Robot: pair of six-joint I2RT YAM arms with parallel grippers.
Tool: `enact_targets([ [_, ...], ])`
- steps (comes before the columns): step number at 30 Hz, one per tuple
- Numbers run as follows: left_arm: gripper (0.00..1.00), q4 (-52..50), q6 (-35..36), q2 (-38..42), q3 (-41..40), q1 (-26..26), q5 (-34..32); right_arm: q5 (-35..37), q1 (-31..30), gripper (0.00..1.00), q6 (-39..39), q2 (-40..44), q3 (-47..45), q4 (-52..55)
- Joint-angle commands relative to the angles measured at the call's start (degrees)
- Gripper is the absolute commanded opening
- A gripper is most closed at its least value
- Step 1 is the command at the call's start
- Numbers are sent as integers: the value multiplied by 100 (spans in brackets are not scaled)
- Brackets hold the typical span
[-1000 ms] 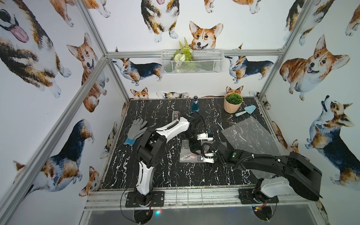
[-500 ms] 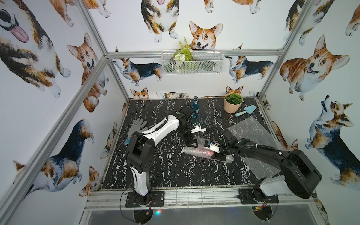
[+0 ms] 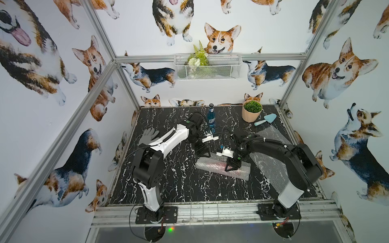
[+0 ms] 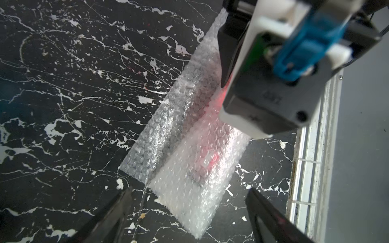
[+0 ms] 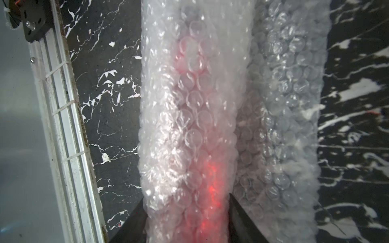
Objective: Wrap wine bottles in bubble wrap
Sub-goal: Wrap the wine bottle in bubble wrap.
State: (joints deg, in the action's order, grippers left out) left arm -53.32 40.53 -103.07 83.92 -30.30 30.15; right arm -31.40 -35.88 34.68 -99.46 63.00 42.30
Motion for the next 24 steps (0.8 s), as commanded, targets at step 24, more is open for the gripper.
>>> enact_targets([
  [24,88,190,-399,1382,-986,554,-155,19,-807,74,-462,-173,339,-142],
])
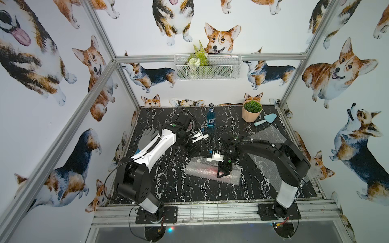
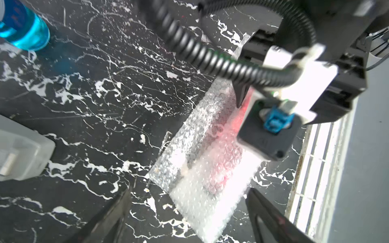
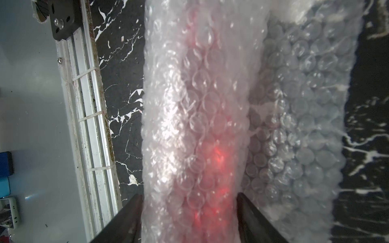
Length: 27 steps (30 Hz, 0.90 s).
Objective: Wrap wine bottles in bubble wrap
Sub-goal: Wrap the wine bottle in bubble wrap.
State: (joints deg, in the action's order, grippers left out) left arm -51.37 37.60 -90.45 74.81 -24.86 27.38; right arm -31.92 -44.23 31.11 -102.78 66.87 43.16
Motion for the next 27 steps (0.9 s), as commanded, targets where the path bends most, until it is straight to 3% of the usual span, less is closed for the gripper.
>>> enact_targets([
  [1,88,-10,-125,165,-104,15,155,60,53,74,-97,174,-28,-176],
  [7,89,32,-239,447,-280,12,150,167,181,77,-216,563,-270,-330],
  [14,91,177,-798,548,-166,31,-383,403,474,80,-524,1057,-284,-718],
  [18,92,813,-1713,863,-366,133,-880,853,763,81,-972,1715,-607,-1471],
  [22,91,1450,-2793,1097,-600,157,-946,1528,801,82,-1682,2362,-982,-2319],
  [27,91,1827,-3416,1148,-832,317,-1175,1963,802,83,-2559,2794,-1112,-2704],
])
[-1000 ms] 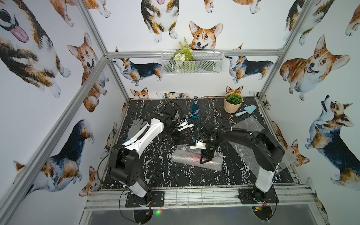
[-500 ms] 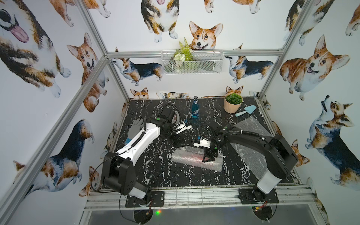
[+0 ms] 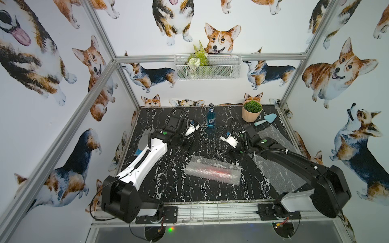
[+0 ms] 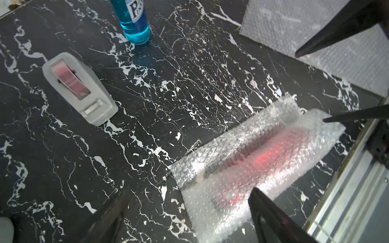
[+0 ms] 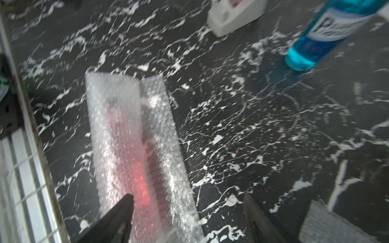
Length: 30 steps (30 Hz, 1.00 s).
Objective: Wrap wine bottles in bubble wrap
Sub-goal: Wrap the wine bottle in bubble wrap, then move the Tape Cutter to the center of the board.
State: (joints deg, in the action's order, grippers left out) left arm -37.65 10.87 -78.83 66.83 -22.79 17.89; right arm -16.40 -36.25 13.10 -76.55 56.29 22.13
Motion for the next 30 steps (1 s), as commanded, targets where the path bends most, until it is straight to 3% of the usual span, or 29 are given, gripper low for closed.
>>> enact_targets([
  [1,90,443,-813,-42,-22,153,-201,455,11,84,-866,254,-113,-642],
  [6,88,805,-1249,-151,-135,509,-188,550,3,85,-1745,635,-731,-1596],
  [14,76,2171,-2436,-1267,81,1613,863,347,-345,80,-3442,136,-785,-2517],
  [22,55,2701,-2933,-2997,1037,2027,1358,213,-732,77,-4249,-1137,-128,-3294],
  [30,46,2697,-3119,-4144,1982,2034,1477,-11,-805,74,-4295,-1929,563,-3279],
])
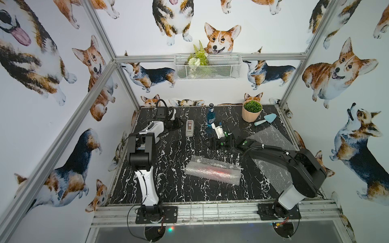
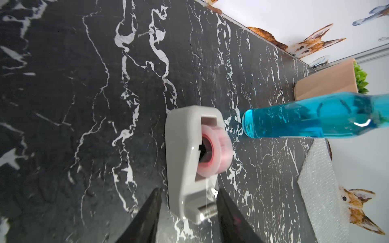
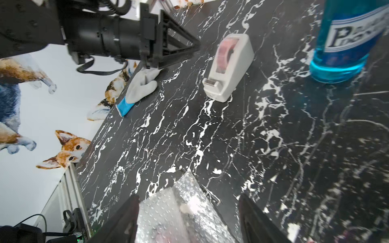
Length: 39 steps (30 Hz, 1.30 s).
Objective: Wrap wine bottles in bubble wrap
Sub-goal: Move the Tape Cutter to the center of the board.
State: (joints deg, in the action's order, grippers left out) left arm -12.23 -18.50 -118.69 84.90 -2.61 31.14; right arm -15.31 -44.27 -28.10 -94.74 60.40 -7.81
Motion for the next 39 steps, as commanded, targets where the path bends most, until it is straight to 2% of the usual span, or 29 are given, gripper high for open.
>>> enact_targets([
  [1,46,149,-212,-264,283,21,155,-121,-3,74,-163,-150,185,-274],
  [4,46,-100,-262,-629,721,-17,97,-112,-3,74,-152,-226,262,-254],
  [12,46,128,-481,-1121,1164,-129,354,-121,-3,74,-46,-265,310,-115],
  [19,46,66,-497,-1278,1223,-231,293,-155,6,74,-47,-279,269,-89],
  [25,41,171,-638,-1078,886,-254,239,-204,23,74,-12,-310,306,-45],
  [30,38,700,-1163,-676,105,-255,342,-270,33,74,-6,-384,381,-27],
  [33,32,1166,-1549,-538,-360,-264,533,-288,54,74,-3,-403,386,-3],
  [39,31,1298,-1729,-140,-925,-379,458,-357,85,74,50,-407,408,102],
])
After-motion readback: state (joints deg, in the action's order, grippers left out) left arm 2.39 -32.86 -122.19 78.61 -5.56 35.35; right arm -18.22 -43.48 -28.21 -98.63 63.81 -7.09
